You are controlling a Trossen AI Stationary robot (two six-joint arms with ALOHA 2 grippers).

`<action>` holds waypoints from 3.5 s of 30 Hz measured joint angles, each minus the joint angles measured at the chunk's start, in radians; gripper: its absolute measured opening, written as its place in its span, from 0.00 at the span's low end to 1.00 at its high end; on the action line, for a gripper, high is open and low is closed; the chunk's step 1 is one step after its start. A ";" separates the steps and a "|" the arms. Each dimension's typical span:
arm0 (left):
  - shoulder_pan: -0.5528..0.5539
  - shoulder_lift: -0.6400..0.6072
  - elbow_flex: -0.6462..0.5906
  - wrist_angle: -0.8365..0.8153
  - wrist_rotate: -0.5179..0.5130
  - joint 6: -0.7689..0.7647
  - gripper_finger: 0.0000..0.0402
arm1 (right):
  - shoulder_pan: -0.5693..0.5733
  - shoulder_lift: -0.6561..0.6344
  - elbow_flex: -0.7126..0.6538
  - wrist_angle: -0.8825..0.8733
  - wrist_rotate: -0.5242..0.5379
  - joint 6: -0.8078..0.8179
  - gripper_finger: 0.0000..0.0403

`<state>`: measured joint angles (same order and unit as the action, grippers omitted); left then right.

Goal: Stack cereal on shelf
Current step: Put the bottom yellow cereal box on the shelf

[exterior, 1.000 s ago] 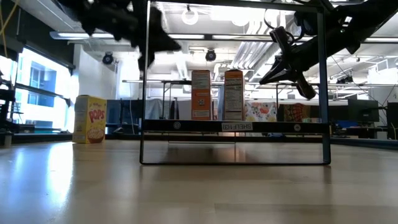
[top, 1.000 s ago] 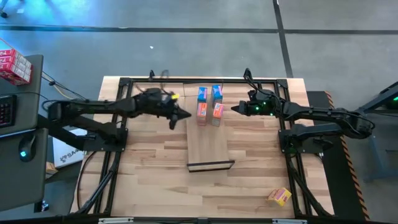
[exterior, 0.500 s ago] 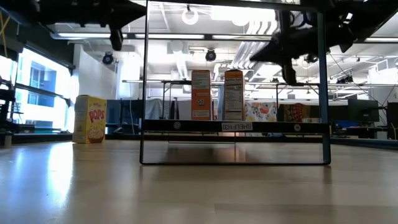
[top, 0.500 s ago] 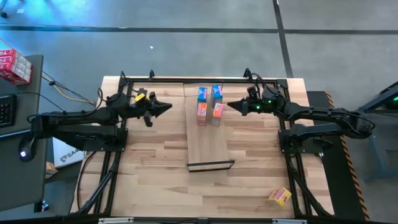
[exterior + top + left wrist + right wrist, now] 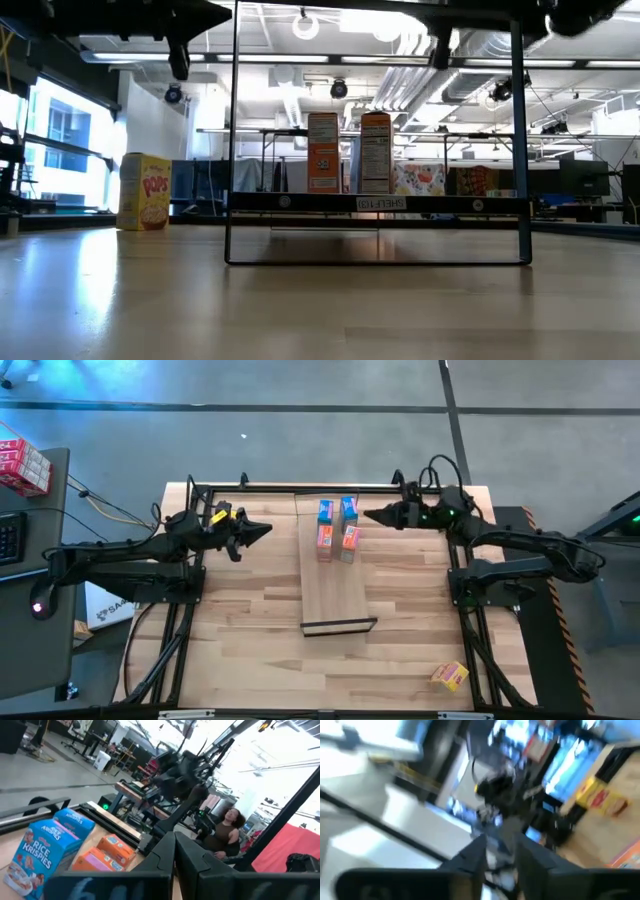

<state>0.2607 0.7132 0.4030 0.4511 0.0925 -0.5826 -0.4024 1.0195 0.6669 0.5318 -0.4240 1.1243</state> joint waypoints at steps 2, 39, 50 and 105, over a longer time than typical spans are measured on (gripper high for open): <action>0.000 0.000 0.000 -0.006 0.001 -0.011 0.00 | 0.015 0.002 0.103 -0.155 -0.057 -0.070 0.33; 0.001 0.000 0.001 -0.005 0.040 -0.035 0.00 | 1.280 0.096 0.355 -1.471 0.101 1.262 0.58; 0.001 0.000 0.002 -0.003 0.040 -0.042 0.00 | 1.311 0.242 0.317 -1.334 0.035 1.287 0.58; 0.001 0.000 0.003 0.018 -0.026 -0.123 0.00 | 1.306 0.276 0.595 -1.745 0.301 -0.252 0.58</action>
<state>0.2615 0.7132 0.4057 0.4686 0.0666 -0.7055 0.9035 1.2957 1.2621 -1.2134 -0.1230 0.8726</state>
